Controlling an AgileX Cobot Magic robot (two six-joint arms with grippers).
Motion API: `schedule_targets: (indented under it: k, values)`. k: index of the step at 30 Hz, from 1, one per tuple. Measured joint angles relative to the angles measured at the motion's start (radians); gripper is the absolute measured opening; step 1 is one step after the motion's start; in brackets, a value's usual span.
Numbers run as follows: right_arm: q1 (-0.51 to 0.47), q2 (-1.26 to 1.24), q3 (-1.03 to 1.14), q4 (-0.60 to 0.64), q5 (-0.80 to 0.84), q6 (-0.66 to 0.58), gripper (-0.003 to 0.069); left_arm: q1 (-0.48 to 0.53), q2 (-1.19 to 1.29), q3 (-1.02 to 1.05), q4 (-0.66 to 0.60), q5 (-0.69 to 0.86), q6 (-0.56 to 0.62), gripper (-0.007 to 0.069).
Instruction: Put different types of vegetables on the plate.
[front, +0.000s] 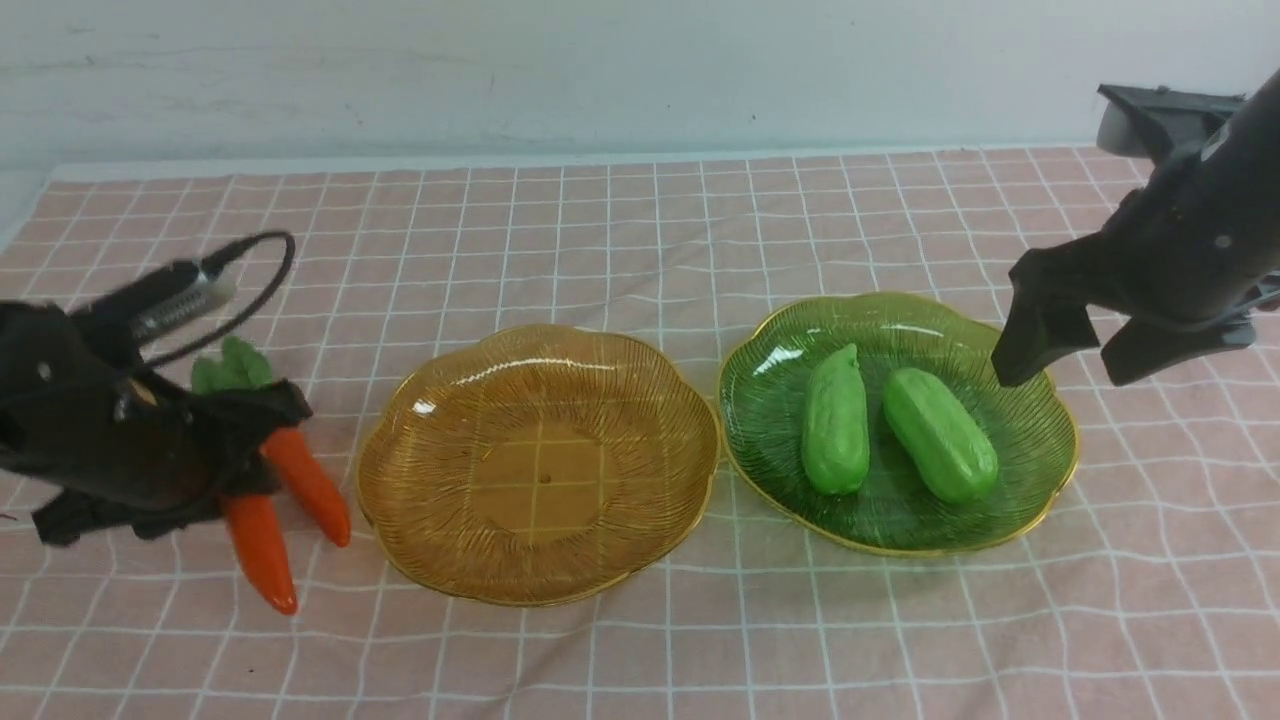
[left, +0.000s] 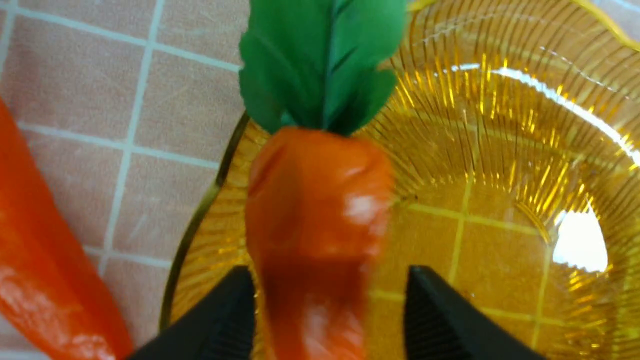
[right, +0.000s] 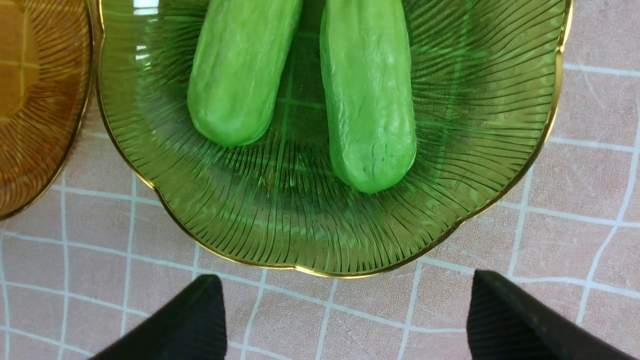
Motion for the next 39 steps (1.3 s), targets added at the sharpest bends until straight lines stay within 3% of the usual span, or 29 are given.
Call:
schedule_targets:
  k: [8,14,25,28,31,34,39]
  values:
    - [0.000,0.000,0.000,0.000,0.000,-0.015,0.0590,0.091,-0.008,-0.102,0.077,0.107,0.019,0.0586]
    - [0.000,0.000,0.000,0.000,0.000,-0.022,0.0590,0.171,0.001,-0.128,0.171,0.184,-0.005,0.0592]
    - [0.000,0.000,0.000,0.000,0.000,-0.025,0.0590,0.190,0.197,-0.128,0.180,0.123,-0.046,0.0462]
    - [0.000,0.000,0.000,0.000,0.000,-0.026,0.0590,0.190,0.228,-0.129,0.187,0.100,-0.046,0.0397]
    - [0.000,0.000,0.000,0.000,0.000,-0.027,0.0590,0.190,0.236,-0.136,0.198,0.081,-0.047,0.0277]
    - [0.000,0.000,0.000,0.000,0.000,-0.028,0.0590,0.193,0.240,-0.138,0.212,0.042,-0.047,0.0228]
    - [0.000,0.000,0.000,0.000,0.000,-0.029,0.0590,0.214,0.252,-0.189,0.217,-0.001,-0.047,0.0220]
